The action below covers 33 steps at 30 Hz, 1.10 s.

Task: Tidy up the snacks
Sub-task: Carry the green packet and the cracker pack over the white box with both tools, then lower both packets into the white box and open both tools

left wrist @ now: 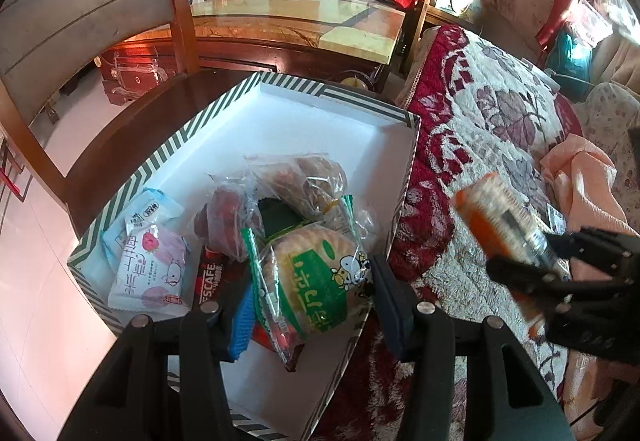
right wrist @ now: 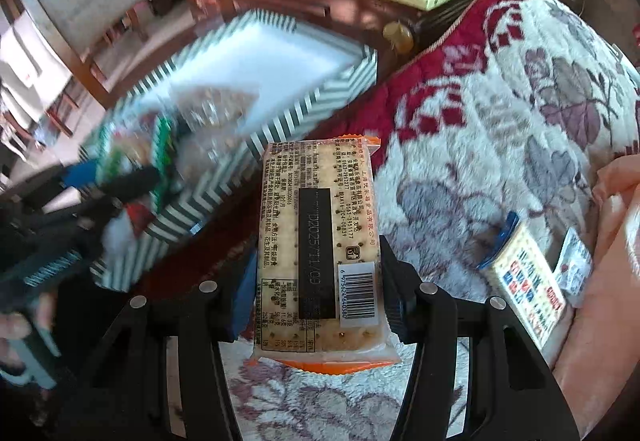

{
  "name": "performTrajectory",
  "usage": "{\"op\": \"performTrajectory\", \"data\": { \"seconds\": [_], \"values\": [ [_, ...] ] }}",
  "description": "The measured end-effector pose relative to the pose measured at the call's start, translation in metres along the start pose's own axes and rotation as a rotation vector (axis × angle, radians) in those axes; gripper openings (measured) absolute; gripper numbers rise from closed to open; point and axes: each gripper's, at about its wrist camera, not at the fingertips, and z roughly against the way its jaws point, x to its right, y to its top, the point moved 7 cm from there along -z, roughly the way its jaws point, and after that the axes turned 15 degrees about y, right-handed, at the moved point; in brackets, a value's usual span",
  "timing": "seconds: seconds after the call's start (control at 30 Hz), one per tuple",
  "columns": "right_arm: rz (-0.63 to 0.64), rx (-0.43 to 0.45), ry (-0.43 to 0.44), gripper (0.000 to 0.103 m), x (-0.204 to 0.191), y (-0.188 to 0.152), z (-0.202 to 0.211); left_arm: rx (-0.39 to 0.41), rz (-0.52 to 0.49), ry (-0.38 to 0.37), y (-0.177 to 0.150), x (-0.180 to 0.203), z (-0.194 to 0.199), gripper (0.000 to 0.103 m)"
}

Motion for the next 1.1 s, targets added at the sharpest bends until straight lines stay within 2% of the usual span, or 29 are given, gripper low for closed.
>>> {"op": "performTrajectory", "data": {
  "seconds": [0.4,1.1],
  "values": [
    [0.058,0.033,0.044,0.053,-0.037,0.036,-0.006,0.002,0.028,0.023,0.008,-0.018,-0.002,0.055],
    [0.116,-0.018,0.07,0.053,-0.07,0.07,-0.045,-0.024,0.084,0.06,0.016,-0.051,-0.021,0.055]
  ]
}}
